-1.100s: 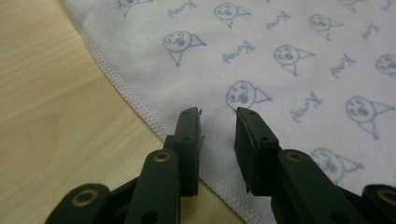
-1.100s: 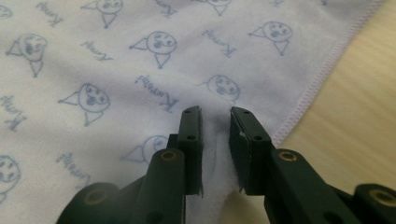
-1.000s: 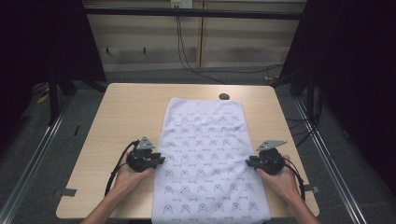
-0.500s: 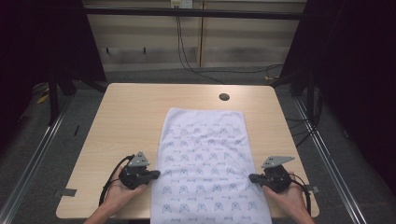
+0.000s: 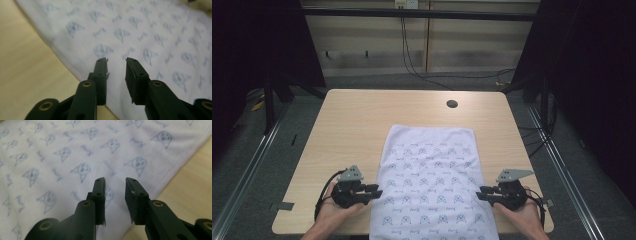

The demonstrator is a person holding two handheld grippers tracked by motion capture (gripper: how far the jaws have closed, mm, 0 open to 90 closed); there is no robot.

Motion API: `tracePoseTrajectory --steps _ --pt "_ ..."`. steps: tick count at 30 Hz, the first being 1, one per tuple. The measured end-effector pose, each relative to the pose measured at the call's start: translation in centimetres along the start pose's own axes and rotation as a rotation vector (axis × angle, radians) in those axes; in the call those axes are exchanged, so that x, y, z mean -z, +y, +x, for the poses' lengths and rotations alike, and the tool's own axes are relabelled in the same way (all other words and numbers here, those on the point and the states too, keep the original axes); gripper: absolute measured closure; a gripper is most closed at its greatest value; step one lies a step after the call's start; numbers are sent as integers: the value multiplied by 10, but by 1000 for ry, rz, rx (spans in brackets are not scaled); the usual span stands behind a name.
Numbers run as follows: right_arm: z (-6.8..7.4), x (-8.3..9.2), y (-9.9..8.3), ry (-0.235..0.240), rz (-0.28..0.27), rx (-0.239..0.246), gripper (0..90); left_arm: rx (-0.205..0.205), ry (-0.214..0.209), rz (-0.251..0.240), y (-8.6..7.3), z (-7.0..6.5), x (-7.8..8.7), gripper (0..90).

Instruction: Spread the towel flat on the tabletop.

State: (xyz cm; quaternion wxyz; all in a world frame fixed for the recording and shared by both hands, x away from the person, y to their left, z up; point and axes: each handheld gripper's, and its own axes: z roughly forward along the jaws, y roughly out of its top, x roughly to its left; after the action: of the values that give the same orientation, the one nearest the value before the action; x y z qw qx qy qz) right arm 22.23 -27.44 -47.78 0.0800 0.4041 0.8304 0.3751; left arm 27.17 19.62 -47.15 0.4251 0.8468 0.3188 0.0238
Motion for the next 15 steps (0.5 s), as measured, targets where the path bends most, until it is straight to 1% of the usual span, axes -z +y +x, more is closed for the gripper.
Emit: tracePoseTrajectory --steps 1,2,3,4,5,6,7,8,9,10,13,14,15 --pt "-3 -3 5 -7 1 1 724 -28 8 -7 5 2 0 794" --pt "-6 -6 10 8 -2 5 740 -31 18 -10 10 5 -1 801" --pt "-9 -9 15 21 -5 11 740 -14 25 -14 14 10 -2 824" --pt "-11 -12 19 11 -18 16 731 -6 31 -25 16 15 -4 838" --pt "-14 -15 23 27 -28 7 706 9 47 -29 19 20 -5 843" --pt "-16 -18 27 34 -38 3 680 21 72 -27 22 26 -9 848" --pt "-19 -21 32 23 -47 1 665 22 83 -29 24 29 -12 847" --pt "-21 -23 34 23 -51 -7 656 28 84 -41 27 35 -16 847" --pt "-25 -27 38 20 -56 -7 638 42 96 -36 30 41 -21 846" --pt "-28 -30 42 -1 -58 -6 625 42 116 -23 33 46 -27 844" --pt "-38 -42 52 -17 -54 -19 627 41 128 4 38 56 -44 852" --pt "-41 -46 55 -14 -41 -19 640 39 119 12 40 58 -48 866" --pt "-43 -51 58 -13 -26 -10 646 47 106 8 42 58 -52 878"
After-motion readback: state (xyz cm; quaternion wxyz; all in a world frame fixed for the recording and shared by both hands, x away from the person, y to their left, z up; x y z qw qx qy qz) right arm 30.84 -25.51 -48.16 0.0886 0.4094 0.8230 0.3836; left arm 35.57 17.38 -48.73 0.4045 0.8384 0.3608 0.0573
